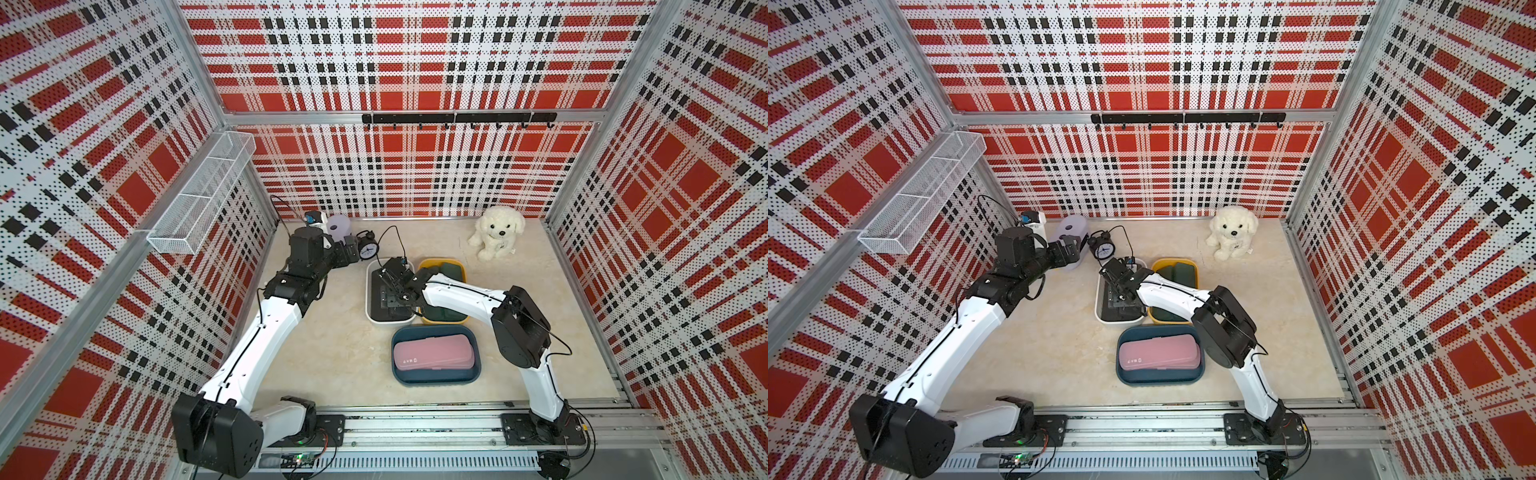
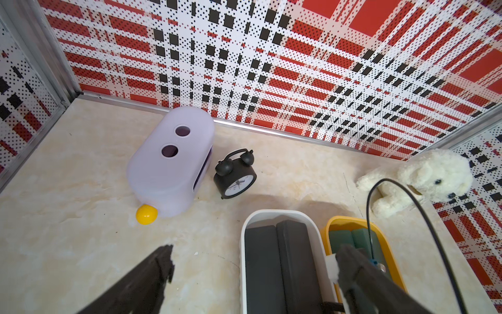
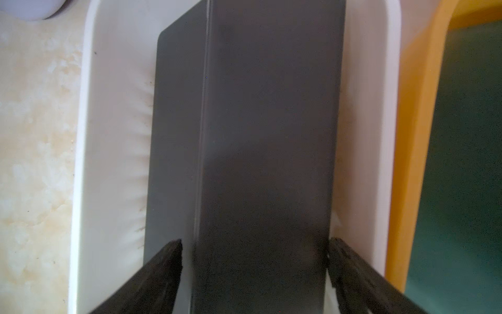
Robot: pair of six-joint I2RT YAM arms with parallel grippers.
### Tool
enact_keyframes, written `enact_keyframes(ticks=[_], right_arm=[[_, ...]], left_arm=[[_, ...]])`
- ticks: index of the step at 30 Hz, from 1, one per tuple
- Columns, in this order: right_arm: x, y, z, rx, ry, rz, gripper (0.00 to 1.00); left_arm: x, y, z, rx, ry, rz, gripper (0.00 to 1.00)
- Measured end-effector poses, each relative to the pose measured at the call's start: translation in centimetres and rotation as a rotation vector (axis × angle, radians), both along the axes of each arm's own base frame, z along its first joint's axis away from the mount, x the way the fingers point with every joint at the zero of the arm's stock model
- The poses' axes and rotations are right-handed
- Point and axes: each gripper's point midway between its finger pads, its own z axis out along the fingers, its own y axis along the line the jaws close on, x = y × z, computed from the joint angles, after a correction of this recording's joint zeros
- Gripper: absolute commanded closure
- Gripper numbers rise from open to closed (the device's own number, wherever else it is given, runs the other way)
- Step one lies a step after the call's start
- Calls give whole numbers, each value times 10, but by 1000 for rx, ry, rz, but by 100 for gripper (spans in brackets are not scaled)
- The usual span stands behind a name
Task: Place the pencil cases by color into the storage box
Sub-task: Place the pencil case at the storage box.
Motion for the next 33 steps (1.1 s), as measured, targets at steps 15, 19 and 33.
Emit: enact_keyframes(ticks=[15, 19, 33], right_arm=[[6, -11, 39, -61, -121, 66, 4], [8, -13, 62, -67, -183, 103, 2], [34, -222, 118, -283, -466, -37, 0]], left_arm=[[-3, 2, 3, -8, -47, 6, 2], [-4, 6, 10, -5, -79, 28, 2], [-79, 82, 30, 32, -505, 359, 18]])
